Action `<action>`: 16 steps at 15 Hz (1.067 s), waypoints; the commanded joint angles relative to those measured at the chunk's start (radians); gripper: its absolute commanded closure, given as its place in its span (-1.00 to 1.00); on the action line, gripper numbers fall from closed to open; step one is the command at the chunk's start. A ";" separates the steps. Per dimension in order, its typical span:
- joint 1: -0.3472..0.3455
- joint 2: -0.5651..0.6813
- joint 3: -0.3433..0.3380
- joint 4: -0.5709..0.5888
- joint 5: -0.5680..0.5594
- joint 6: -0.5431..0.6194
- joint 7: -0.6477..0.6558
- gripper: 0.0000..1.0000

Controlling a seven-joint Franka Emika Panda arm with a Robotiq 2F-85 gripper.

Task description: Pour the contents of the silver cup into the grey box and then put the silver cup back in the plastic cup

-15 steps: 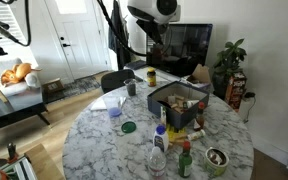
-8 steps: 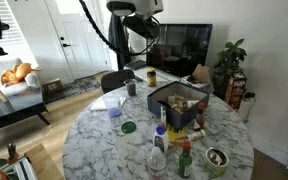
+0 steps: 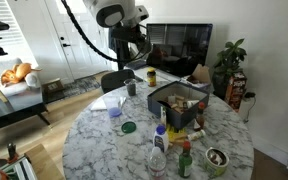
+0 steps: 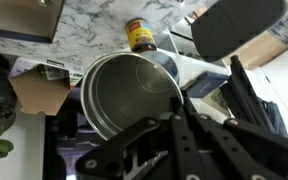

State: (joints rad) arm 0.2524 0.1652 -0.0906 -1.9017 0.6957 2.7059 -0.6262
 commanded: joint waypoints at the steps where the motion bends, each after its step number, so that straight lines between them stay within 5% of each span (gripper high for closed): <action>1: 0.089 -0.067 -0.100 -0.110 -0.271 -0.056 0.150 0.98; 2: 0.037 -0.017 -0.040 -0.047 -0.148 -0.014 0.076 0.91; 3: 0.052 -0.023 -0.057 -0.061 -0.198 -0.024 0.105 0.91; 4: -0.050 -0.030 0.048 -0.071 -0.257 -0.023 0.142 0.91; 8: -0.044 -0.045 0.050 -0.092 -0.346 -0.070 0.132 0.98; 16: -0.087 -0.107 0.198 -0.122 -0.547 -0.349 0.055 0.98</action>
State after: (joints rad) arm 0.1883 0.1095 0.0628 -1.9765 0.2293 2.4475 -0.5459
